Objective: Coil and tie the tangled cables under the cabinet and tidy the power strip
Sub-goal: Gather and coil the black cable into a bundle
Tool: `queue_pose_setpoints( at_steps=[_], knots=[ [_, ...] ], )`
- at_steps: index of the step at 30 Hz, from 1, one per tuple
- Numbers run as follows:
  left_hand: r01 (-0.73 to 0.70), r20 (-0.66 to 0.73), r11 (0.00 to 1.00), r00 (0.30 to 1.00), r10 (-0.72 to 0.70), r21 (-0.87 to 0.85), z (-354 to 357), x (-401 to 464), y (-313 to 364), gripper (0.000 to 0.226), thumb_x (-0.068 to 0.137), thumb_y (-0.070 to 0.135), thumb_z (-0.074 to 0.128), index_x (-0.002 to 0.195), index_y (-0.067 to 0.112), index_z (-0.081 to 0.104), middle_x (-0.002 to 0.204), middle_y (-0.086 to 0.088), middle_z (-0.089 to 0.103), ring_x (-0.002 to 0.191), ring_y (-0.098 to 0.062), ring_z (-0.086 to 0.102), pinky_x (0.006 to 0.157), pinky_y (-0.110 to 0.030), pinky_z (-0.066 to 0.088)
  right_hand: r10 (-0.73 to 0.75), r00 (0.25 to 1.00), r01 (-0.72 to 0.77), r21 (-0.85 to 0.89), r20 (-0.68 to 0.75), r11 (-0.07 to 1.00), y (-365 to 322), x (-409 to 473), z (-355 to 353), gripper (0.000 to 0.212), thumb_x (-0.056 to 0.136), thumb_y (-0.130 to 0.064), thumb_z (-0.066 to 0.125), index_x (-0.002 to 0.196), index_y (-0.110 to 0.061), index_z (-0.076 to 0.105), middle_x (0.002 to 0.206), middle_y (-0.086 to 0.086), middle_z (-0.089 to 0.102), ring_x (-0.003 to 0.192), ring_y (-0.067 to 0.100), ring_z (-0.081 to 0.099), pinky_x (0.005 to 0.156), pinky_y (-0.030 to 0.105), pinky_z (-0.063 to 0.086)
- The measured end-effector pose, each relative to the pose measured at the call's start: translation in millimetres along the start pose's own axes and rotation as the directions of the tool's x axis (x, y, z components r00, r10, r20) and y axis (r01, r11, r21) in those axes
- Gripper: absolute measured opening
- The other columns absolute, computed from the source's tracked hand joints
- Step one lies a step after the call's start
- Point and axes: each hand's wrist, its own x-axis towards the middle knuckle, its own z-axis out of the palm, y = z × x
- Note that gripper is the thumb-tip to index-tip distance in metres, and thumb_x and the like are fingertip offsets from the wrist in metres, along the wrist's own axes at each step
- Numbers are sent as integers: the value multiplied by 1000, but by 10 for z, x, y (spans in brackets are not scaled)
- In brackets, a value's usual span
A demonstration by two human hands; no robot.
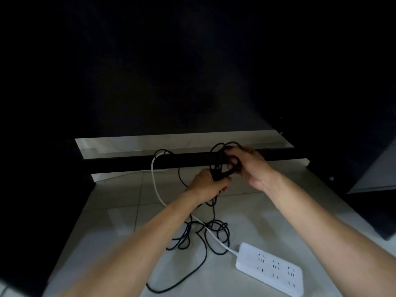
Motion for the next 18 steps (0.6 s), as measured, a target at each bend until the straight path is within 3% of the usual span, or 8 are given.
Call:
queue_pose_setpoints(
  at_steps=[3,7,11,14,18],
  knots=[
    [-35,3,993,999,35,115,-13,-13,-29,29,89,41,59,70,22,70,71,10,70,59,-4,58,54,-19,43,83,997,-82,48,-7,995,-22,-34,-21,10,90,-13,58,81,-13,62,59,1,57,56,17,53,68,32,45],
    [-63,38,994,997,60,84,-30,-13,-81,34,92,41,56,73,17,70,70,8,70,62,-6,60,64,-25,47,136,985,-149,122,109,981,-52,-79,-30,20,89,-10,52,71,-17,50,52,-1,40,54,18,45,68,32,39],
    [-90,63,996,994,88,25,-16,-25,-123,39,91,40,56,70,9,65,62,2,64,61,-14,62,72,-38,54,137,973,-156,91,185,984,-91,-128,-5,8,91,-20,62,85,-14,63,52,-4,35,54,14,35,65,28,36],
    [-124,15,986,992,123,107,-6,-41,-120,40,90,40,59,59,15,61,55,4,61,51,-9,56,61,-30,48,130,987,-136,63,94,989,-65,-110,49,20,89,-26,71,101,-12,65,58,-6,57,47,9,31,60,23,35],
    [-143,-37,979,988,150,142,23,-45,-135,37,85,42,64,66,10,62,62,-6,66,53,-11,57,56,-34,48,98,993,-103,-85,-63,991,-44,-76,89,18,89,-31,72,96,-16,67,54,-8,57,40,7,33,53,23,41]
  ],
)
